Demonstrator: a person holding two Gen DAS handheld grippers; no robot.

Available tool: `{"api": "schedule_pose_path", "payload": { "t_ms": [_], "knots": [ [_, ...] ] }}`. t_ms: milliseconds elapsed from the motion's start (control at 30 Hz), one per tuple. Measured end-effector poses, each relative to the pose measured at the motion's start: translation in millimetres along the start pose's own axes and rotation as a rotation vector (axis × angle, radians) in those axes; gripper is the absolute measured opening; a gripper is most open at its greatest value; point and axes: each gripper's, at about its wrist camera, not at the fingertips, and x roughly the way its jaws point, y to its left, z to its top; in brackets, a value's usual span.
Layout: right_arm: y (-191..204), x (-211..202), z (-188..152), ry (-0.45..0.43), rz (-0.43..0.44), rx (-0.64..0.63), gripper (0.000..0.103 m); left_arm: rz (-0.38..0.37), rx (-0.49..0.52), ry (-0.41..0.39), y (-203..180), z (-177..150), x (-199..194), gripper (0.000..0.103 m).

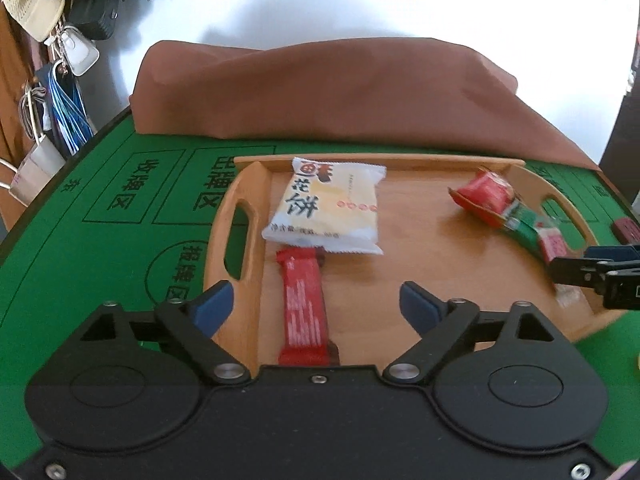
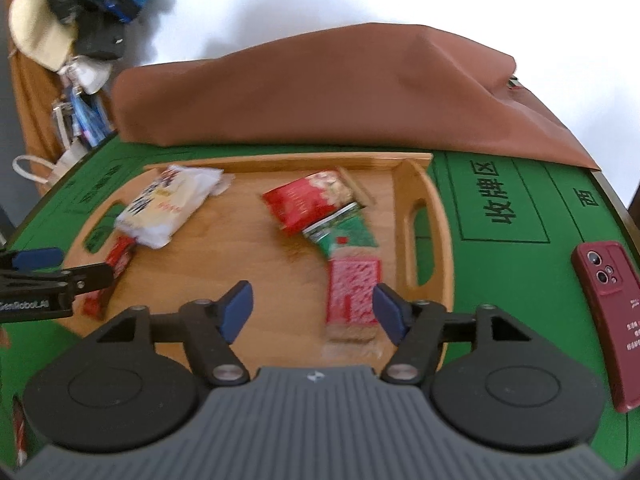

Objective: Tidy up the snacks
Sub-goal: 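Open both tools to release the packets on the tray and withdraw, then grasp the red MXT stick with the left tool while the right tool grasps the dark blue coffee stick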

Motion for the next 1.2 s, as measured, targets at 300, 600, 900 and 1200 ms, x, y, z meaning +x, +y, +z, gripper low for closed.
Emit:
{"api": "schedule_pose_path", "payload": {
  "t_ms": [300,600,900,1200],
  "knots": [
    [27,-37,-34,-0.019,0.086,-0.112,0.09,-0.017,0.051,-0.035,-11,-35,-44,0.095],
    [45,-62,-83,-0.009,0.113,-0.209,0.099,-0.053,0.043,-0.058,-9,-81,-85,0.102],
    [49,-86,-126,0.012,0.113,-0.163,0.102,-0.036,-0.017,-0.05,2,-122,-115,0.102],
    [59,-107,-162,-0.034,0.079,-0.037,0.102,0.025,-0.083,-0.067,1,-156,-144,0.102]
  ]
}}
